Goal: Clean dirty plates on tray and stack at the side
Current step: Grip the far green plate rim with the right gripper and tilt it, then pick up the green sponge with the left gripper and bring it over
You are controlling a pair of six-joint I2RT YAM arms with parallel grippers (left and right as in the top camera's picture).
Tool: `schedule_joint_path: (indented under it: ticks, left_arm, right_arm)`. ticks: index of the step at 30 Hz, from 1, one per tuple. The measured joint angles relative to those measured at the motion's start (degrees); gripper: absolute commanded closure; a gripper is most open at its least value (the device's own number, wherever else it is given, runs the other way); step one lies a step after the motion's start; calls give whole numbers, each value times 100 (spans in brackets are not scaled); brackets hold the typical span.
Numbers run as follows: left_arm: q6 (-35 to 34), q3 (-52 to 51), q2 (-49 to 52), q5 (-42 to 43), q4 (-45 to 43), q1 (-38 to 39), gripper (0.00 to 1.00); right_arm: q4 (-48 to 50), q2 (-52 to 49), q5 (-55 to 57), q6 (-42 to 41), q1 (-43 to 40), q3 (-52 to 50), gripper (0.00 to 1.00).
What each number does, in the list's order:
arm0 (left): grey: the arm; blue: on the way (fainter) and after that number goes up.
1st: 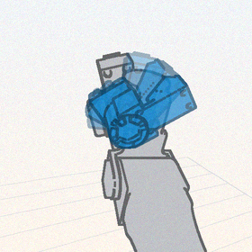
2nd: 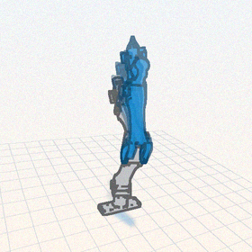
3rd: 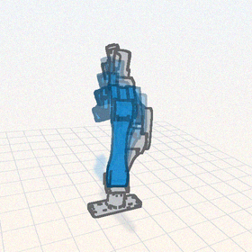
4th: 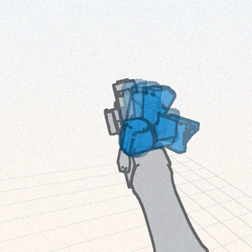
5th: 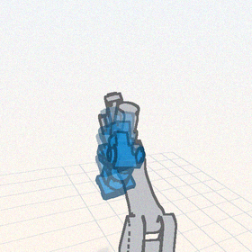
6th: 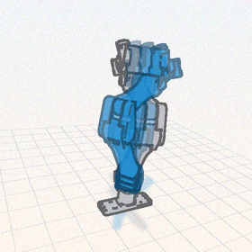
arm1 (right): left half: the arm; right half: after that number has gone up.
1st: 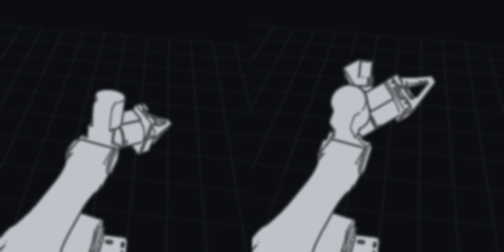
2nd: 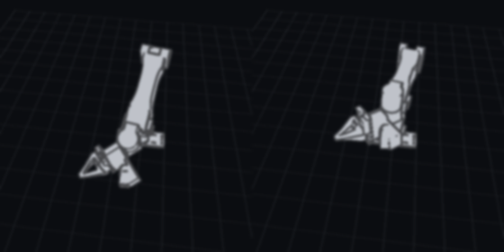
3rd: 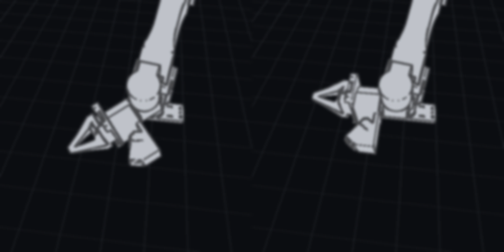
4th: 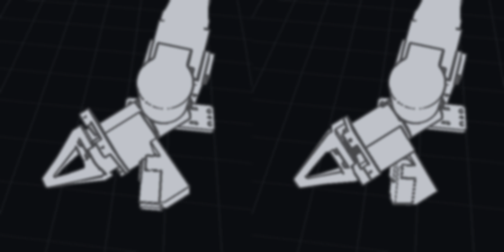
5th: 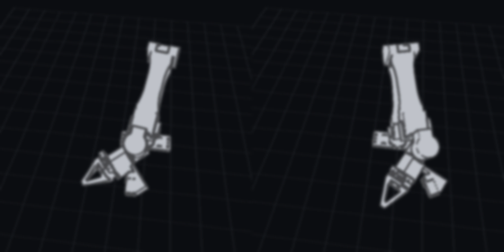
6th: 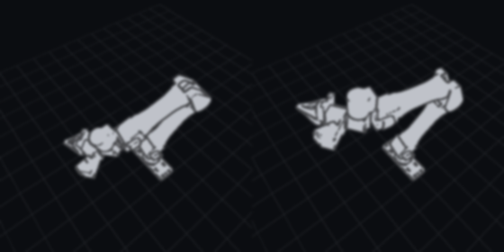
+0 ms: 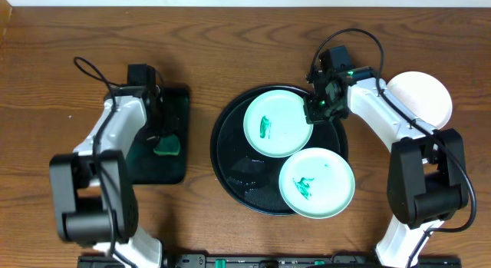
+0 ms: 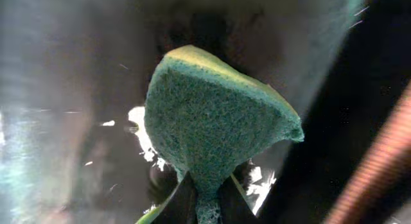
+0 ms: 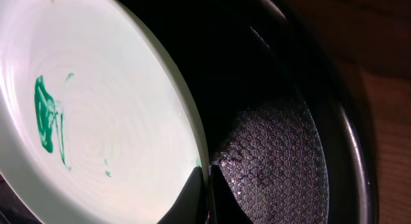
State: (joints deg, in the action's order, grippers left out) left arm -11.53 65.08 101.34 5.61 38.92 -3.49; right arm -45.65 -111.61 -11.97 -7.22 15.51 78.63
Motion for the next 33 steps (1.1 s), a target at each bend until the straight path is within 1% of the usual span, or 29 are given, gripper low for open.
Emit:
schedule_joint_path:
  ticks: [7, 14, 21, 23, 27, 31, 33]
  left_arm:
    - [-7, 0, -1056, -415, 125, 0, 93]
    - [-20, 0, -1123, -494, 142, 0, 93]
    - [-46, 0, -1121, -466, 306, 0, 93]
    - [-57, 0, -1119, -286, 374, 0, 93]
    - [-184, 0, -1119, 367, 271, 105, 93]
    - [-435, 0, -1117, 999, 142, 540, 93]
    - [-546, 0, -1117, 1176, 48, 828, 93]
  right_arm:
    - [-57, 0, 0, 0, 2, 0, 99]
    - [-59, 0, 17, -15, 72, 0, 99]
    - [-33, 0, 24, -20, 345, -2, 99]
    - [-22, 0, 20, -22, 411, -4, 99]
    - [26, 0, 22, -70, 514, -7, 99]
    - [83, 0, 22, -149, 584, -9, 99]
    - [92, 0, 24, -168, 610, -13, 99]
